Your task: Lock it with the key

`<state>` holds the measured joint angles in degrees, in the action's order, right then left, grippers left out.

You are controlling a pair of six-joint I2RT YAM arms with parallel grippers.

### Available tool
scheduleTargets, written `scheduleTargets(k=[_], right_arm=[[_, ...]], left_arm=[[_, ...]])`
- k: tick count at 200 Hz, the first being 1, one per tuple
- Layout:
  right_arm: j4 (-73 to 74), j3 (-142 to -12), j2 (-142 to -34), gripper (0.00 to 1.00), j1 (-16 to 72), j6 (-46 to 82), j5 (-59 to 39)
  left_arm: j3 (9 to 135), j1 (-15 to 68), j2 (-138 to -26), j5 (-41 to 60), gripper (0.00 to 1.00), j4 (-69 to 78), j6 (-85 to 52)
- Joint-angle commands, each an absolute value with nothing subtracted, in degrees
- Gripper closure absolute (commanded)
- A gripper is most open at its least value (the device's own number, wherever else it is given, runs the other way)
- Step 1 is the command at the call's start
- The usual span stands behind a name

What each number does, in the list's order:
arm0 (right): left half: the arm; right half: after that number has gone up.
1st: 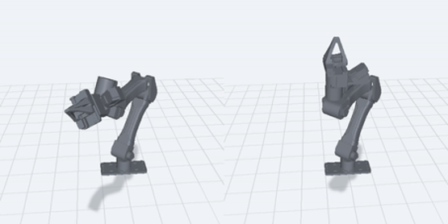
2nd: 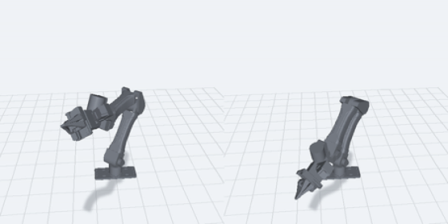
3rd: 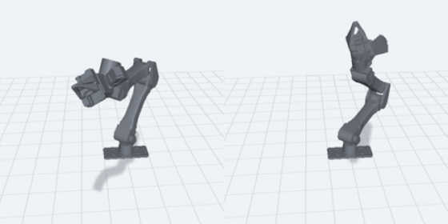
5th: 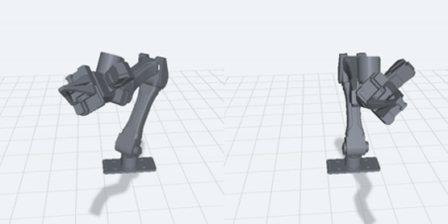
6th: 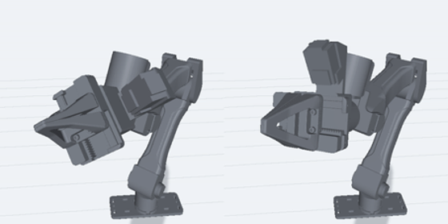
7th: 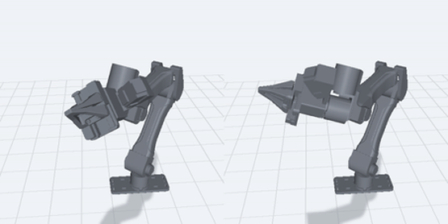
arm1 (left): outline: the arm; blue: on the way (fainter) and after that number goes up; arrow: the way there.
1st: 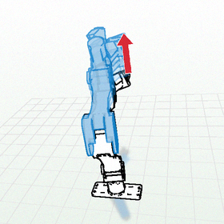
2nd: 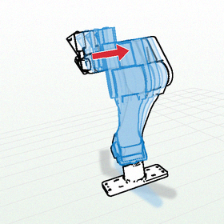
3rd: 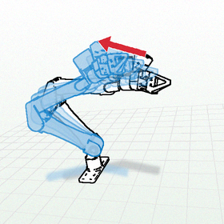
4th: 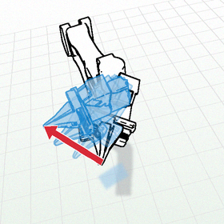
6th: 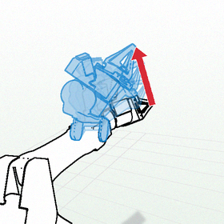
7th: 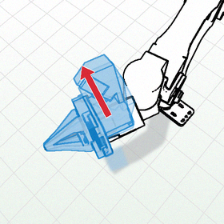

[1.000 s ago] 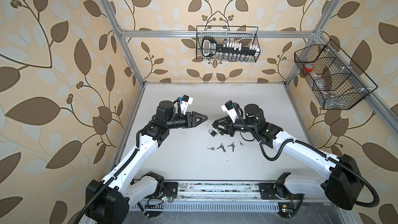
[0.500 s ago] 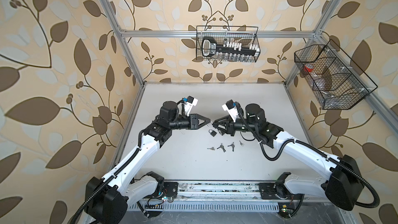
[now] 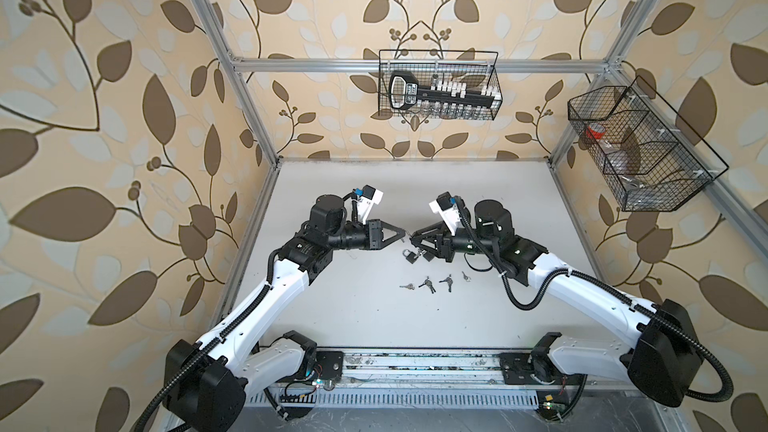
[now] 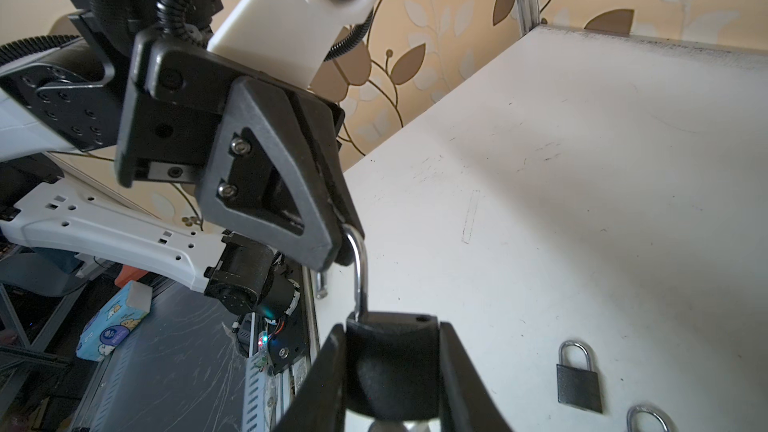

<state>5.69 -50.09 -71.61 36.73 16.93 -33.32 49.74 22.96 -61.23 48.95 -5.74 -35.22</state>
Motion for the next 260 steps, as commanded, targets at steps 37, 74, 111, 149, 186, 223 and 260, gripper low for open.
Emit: scheduleTargets(k=[37, 74, 111, 149, 186, 223, 260], right_arm=[[9.37, -46.97, -63.27, 0.45, 36.73, 13.63, -29.06], [19.20, -39.74, -55.88, 0.40, 37.02, 11.74, -21.54], [29.33, -35.68, -54.62, 0.38, 38.37, 9.24, -20.18], [35.21, -36.72, -57.53, 0.35, 41.51, 4.67, -20.21], [39.71, -38.30, -62.13, 0.35, 44.00, 2.10, -17.38], [40.31, -40.95, -65.89, 0.40, 44.08, 2.48, -14.46], [41.48, -43.08, -69.10, 0.47, 44.10, 3.16, -14.45]], left_arm=[[54.83, 23.47, -56.92, 42.46, 1.00, -6.40, -33.79], [57.54, 23.46, -55.43, 39.12, 1.00, -7.80, -34.01], [58.25, 23.44, -53.97, 38.16, 1.00, -4.87, -36.39], [58.78, 23.46, -54.84, 41.51, 1.00, -1.09, -39.04], [58.89, 23.42, -54.87, 41.78, 1.00, 0.77, -40.78], [58.45, 23.44, -54.67, 42.16, 1.00, 1.75, -41.36], [58.27, 23.47, -54.59, 42.64, 1.00, 1.63, -41.56]])
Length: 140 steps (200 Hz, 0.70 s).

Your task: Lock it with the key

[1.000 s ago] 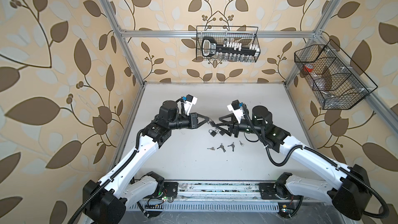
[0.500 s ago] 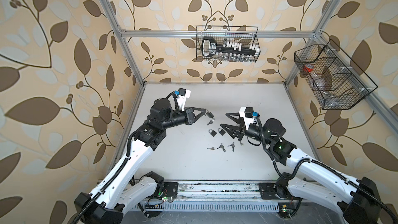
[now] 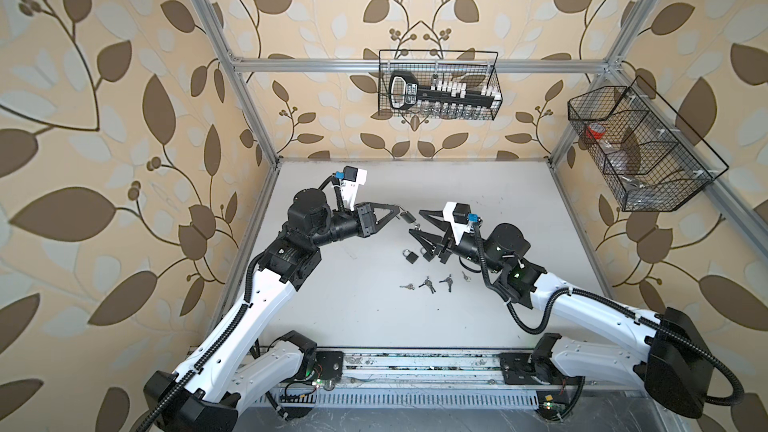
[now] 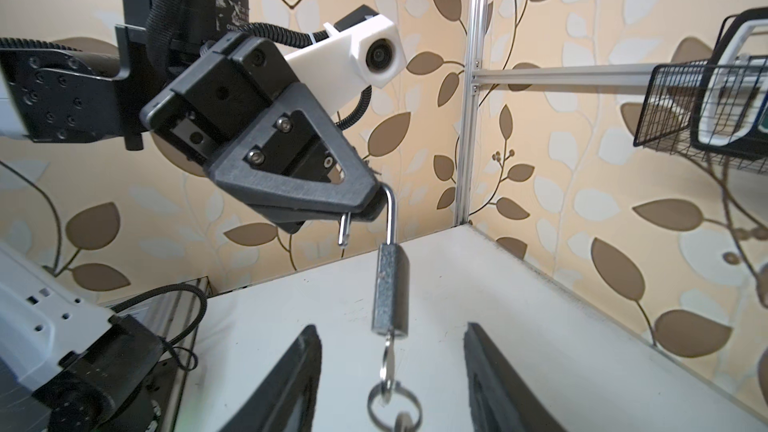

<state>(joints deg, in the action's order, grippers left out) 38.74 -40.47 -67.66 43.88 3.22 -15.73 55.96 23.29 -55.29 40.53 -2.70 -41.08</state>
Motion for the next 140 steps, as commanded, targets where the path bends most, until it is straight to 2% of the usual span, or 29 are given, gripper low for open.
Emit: scheduleTargets(k=[1, 47, 140], right_arm=[[41.48, -43.16, -69.18, 0.47, 44.11, 3.16, -14.48], [41.65, -44.38, -71.58, 0.59, 44.05, 4.03, -15.09], [41.82, -45.18, -72.43, 0.72, 44.07, 5.23, -15.80]], left_arm=[[58.27, 23.47, -54.59, 42.63, 1.00, 1.61, -41.57], [58.36, 23.50, -54.32, 42.45, 1.00, 1.44, -41.79], [57.92, 23.49, -54.05, 42.45, 1.00, 1.58, -42.17]])
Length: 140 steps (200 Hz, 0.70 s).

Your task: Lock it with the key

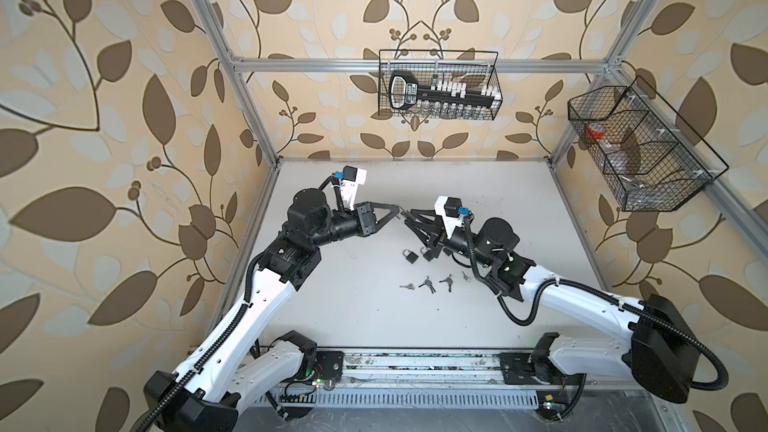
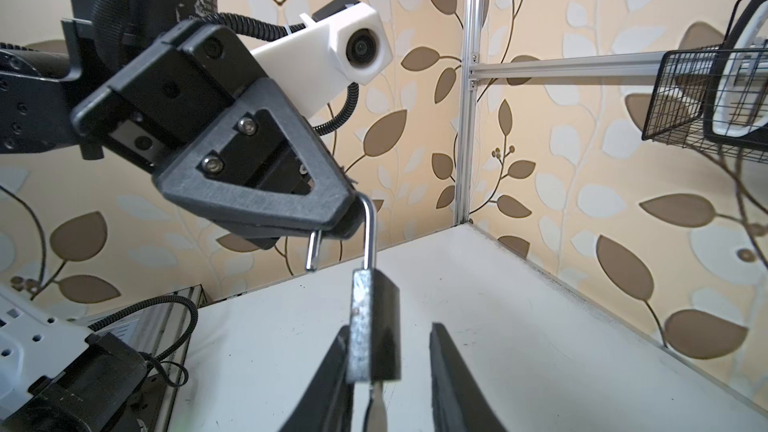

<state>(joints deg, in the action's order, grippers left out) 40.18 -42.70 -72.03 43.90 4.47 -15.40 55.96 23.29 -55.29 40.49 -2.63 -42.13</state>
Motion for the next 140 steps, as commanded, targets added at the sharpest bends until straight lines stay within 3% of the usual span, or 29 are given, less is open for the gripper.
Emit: scheduleTargets(k=[1, 105, 140], right_arm=[[41.78, -45.18, -72.42, 0.72, 44.10, 5.25, -15.81], [34.93, -49.70, -70.09, 1.00, 44.08, 12.31, -21.21], [31.54, -53.80, -70.00, 1.00, 43.48, 19.50, -27.76]], left_arm=[[57.92, 23.43, -54.05, 42.49, 1.00, 1.58, -42.14], [63.44, 23.43, -54.23, 40.47, 1.00, -7.49, -35.11], [66.56, 23.44, -53.70, 40.87, 1.00, -8.75, -30.93]])
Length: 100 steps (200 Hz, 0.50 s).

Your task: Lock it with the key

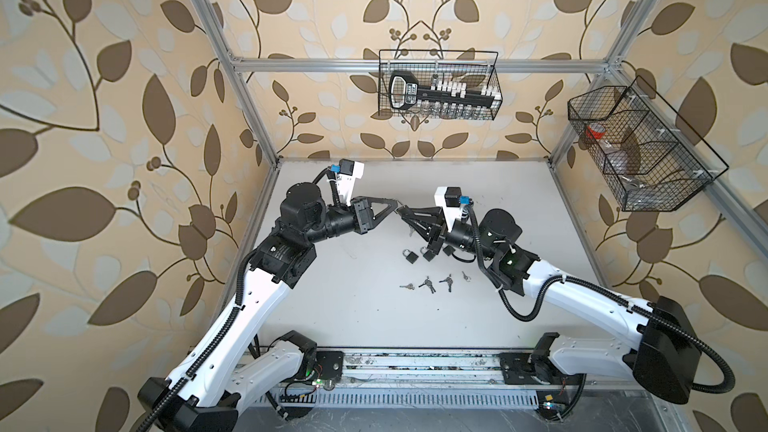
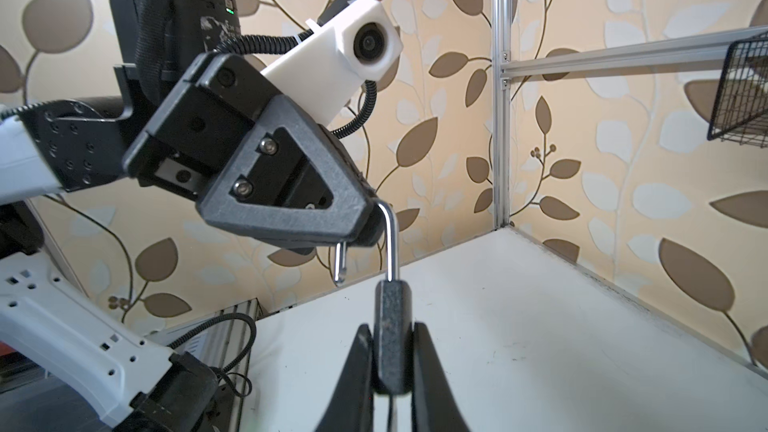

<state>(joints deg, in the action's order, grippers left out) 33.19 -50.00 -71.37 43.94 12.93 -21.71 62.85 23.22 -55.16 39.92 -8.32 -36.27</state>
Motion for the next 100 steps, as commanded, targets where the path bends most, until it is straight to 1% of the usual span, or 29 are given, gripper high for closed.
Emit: scheduleTargets(k=[1, 51, 79, 100], right_arm=[[31.46, -53.97, -70.02, 1.00, 43.45, 19.73, -27.99], [32.73, -59.07, -70.57, 1.00, 41.57, 33.07, -43.39], [39.37, -59.12, -70.36, 1.00, 41.55, 40.32, -51.00], [43.56, -58.73, -69.97, 1.00, 41.58, 44.02, -54.50]], left_arm=[[66.64, 23.41, -53.75, 40.96, 1.00, -8.86, -30.80], [69.89, 23.48, -53.81, 47.62, 1.00, -8.68, -26.04], [70.45, 23.40, -53.10, 49.72, 1.00, -7.67, -25.32], [70.12, 23.40, -52.50, 50.25, 1.00, -6.83, -25.03]])
